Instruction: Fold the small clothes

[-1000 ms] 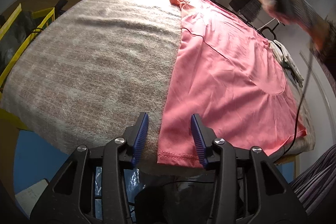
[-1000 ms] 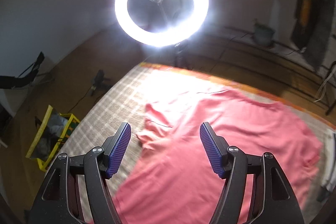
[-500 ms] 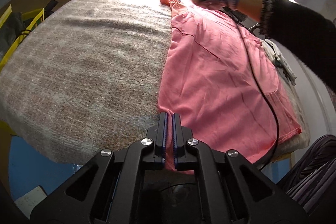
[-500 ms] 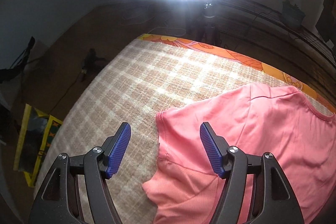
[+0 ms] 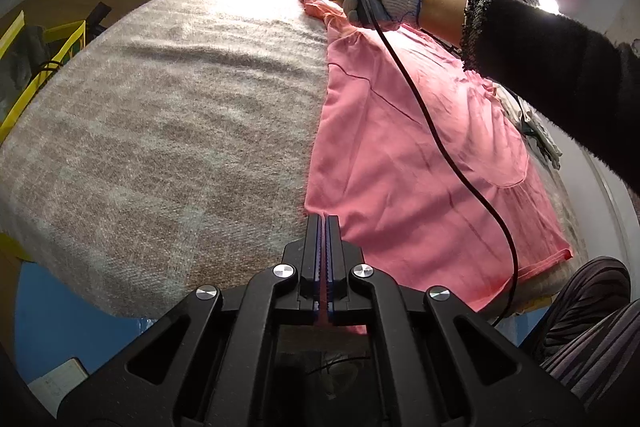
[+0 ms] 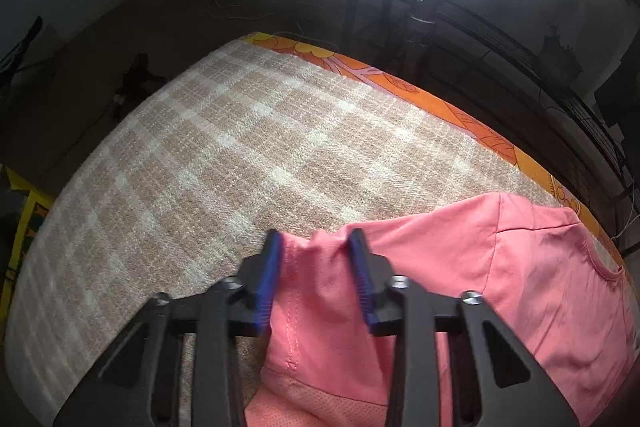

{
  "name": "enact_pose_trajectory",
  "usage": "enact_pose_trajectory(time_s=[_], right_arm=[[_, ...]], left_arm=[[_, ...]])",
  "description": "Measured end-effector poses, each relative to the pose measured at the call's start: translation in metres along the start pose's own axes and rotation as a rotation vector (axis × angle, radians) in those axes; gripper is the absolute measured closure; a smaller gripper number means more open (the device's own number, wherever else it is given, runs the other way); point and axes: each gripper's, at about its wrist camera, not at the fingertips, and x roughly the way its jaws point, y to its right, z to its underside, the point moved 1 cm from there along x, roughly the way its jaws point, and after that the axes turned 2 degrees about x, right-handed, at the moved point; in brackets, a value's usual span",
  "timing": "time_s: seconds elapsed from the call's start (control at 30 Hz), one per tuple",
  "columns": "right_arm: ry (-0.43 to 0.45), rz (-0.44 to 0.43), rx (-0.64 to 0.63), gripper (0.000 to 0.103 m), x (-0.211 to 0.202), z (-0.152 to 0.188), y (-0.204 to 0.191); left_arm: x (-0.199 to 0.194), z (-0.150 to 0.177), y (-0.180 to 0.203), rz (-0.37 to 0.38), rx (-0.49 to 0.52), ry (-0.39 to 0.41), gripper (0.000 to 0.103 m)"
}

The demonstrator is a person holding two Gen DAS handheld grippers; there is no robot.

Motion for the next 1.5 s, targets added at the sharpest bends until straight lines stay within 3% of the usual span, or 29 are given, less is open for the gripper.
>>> enact_pose_trajectory(time_s=[0.07,0.37,0.6,0.63,0.77,1.0,1.3,1.4,1.47,1.5], right_arm=[[-0.007,-0.031,0.016,0.099,-0.002,0.0,0.01],[0.07,-0.149,0.075,0.1,-0.029,0.002,0.065],[0.173,-0.236,0.166,0.1,-0.079,0.005,0.12],[0.186,-0.243,0.179,0.1,-0.078,0.003,0.111],[0.233,-0.264,0.227,0.1,-0.1,0.018,0.153],[0.228,-0.211,0.35,0.1,-0.094,0.058,0.235],[0.084,0.001,0.369,0.096,-0.075,0.083,0.272],[0.078,0.019,0.353,0.085,-0.09,0.088,0.275],[0.094,0.014,0.35,0.071,-0.106,0.092,0.276],[0.104,0.003,0.355,0.071,-0.116,0.096,0.277]], left_arm=[[-0.001,-0.001,0.003,-0.002,0.008,0.005,0.103],[-0.013,-0.01,0.025,0.011,0.058,0.032,0.103],[-0.016,-0.018,0.063,0.079,0.124,0.038,0.103],[-0.014,-0.02,0.069,0.089,0.136,0.034,0.103],[-0.008,-0.023,0.102,0.137,0.206,0.019,0.103],[0.015,-0.02,0.158,0.221,0.339,-0.045,0.103],[0.038,-0.015,0.187,0.271,0.402,-0.146,0.103],[0.035,-0.015,0.19,0.296,0.415,-0.154,0.103],[0.031,-0.013,0.194,0.308,0.422,-0.163,0.102],[0.027,-0.013,0.197,0.312,0.423,-0.162,0.098]])
